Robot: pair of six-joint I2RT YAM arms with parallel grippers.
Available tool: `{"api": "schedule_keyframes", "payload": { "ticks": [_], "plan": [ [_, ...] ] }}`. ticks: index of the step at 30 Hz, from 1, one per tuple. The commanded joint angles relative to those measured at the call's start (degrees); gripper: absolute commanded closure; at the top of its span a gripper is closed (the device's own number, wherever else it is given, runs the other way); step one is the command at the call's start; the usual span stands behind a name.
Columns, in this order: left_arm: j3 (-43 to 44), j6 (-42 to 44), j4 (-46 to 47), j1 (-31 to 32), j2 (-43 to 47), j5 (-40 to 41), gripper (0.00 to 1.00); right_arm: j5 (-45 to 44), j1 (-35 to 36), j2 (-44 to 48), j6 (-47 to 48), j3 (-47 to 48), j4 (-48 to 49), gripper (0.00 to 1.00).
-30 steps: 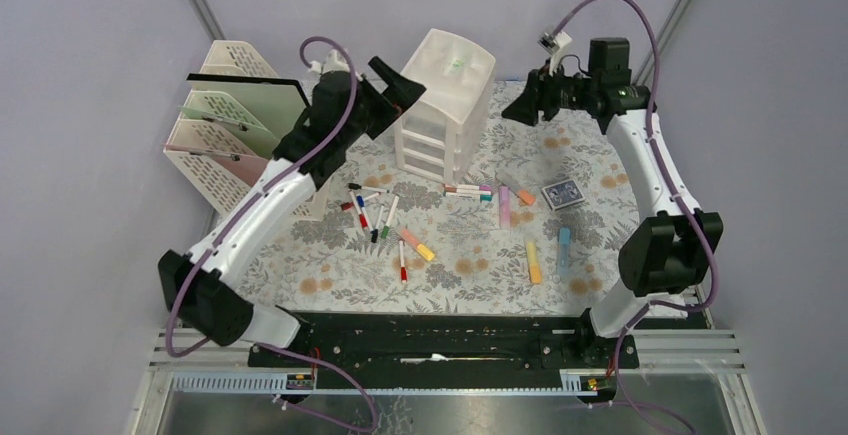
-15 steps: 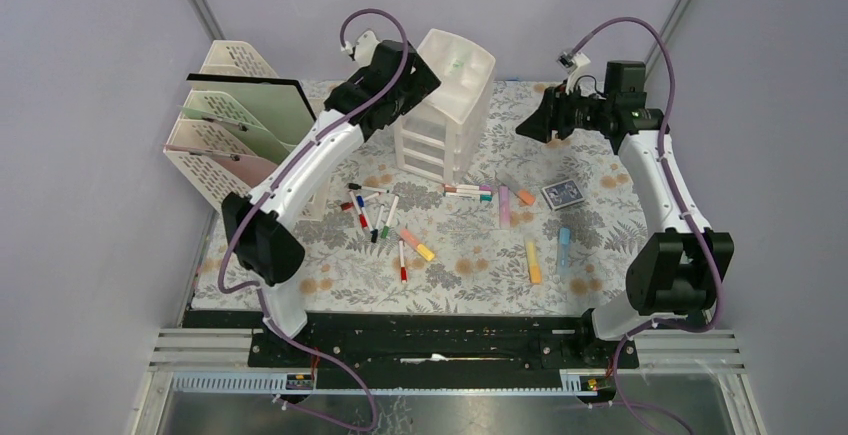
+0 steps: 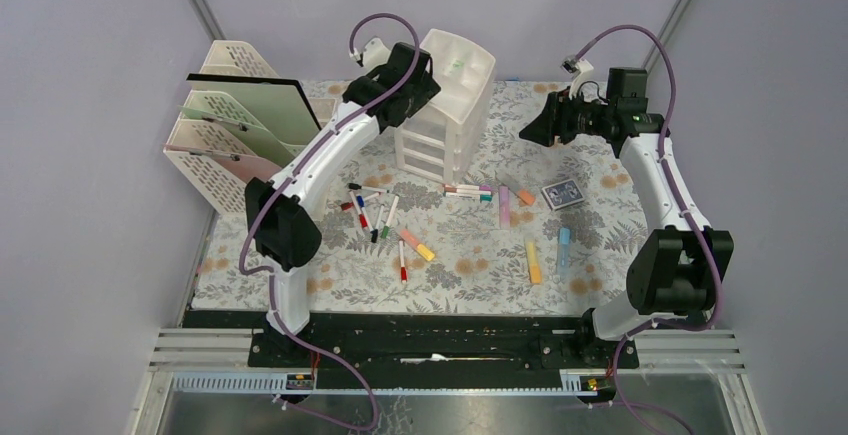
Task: Organize the desk
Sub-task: Move the storage box to the corner of the board.
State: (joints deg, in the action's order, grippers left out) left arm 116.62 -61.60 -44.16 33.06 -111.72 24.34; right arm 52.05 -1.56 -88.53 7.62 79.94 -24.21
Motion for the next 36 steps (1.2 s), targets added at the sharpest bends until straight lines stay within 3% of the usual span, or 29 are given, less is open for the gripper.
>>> {"api": "schedule_keyframes", "payload": {
  "ticks": [1,7,13,25,30,36],
  "plan": [
    [3.36,-3.71,0.28,0.22,0.06,1.29,0.26,1.60,-0.45,1.83,-0.43,-0.31,1.97,0.38],
    [3.94,-5.22,2.00,-0.34,-0.07,0.54,0.44,1.65,-0.81,1.73,-0.57,-1.02,2.23,0.38],
    [4.17,-4.46,5.56,-1.55,-0.27,-1.00,0.54,1.55,-0.98,1.50,-0.77,-1.28,2.42,0.38],
    [6.26,-1.18,9.42,-6.99,-2.02,-7.69,0.58,2.90,-1.12,1.10,-5.68,-4.76,7.12,0.38],
    [2.52,4.75,13.61,-8.66,0.43,-10.73,0.51,4.08,-1.21,1.32,-11.86,-8.22,12.67,0.38],
    [-10.13,16.05,26.81,-11.14,10.56,-20.31,0.17,7.24,-1.07,0.72,-26.16,-14.92,29.34,0.38]
  ]
}}
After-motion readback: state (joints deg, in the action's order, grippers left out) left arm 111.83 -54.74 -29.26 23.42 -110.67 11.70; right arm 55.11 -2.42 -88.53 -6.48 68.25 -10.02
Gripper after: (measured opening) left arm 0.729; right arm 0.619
